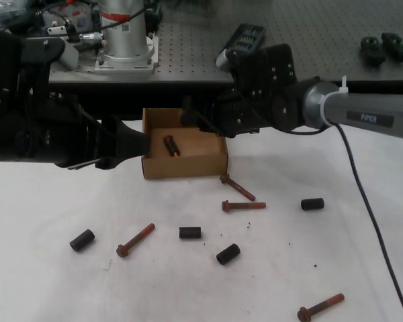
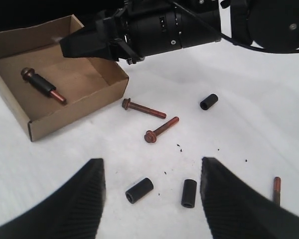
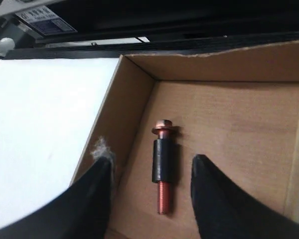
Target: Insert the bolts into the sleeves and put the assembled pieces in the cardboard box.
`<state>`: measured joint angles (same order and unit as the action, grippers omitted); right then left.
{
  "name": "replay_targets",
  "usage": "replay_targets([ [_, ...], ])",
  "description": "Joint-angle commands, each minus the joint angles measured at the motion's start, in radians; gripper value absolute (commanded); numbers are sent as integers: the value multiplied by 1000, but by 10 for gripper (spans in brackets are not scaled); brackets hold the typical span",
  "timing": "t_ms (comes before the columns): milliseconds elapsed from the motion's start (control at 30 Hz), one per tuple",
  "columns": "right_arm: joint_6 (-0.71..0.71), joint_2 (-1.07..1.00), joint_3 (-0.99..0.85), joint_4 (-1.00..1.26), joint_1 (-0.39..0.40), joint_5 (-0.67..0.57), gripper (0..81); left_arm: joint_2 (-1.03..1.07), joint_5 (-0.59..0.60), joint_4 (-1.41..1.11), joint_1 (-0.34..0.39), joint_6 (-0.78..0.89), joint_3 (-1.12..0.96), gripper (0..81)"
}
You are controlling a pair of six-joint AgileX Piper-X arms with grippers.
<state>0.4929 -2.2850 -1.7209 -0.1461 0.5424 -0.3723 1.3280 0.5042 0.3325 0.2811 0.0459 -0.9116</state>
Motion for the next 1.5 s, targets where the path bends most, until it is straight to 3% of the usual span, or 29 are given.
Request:
replay_targets([
  [0,-92,79,-18,-128,-4,4,367,-8,2,-8,-1,7,-5,417],
  [267,-335,178,-5,-489,0,56,274,-8,2,-12,-1,7,-5,417],
  [733,-590,241,99,-742,72,64,274,-8,-22,-12,-1,7,-5,417],
  [967,-656,256,99,-797,107,64,274,-8,-26,-12,-1,-6,-5,417],
  [1167,-741,325,99,-813,107,70,274,-6,-29,58,-1,-142,-5,385],
  [1367,-849,338,103,-786,93,234,274,-4,-29,86,-1,-157,-5,381],
  [1467,-906,330,103,-745,74,260,274,-4,-29,90,-1,-157,-5,380],
])
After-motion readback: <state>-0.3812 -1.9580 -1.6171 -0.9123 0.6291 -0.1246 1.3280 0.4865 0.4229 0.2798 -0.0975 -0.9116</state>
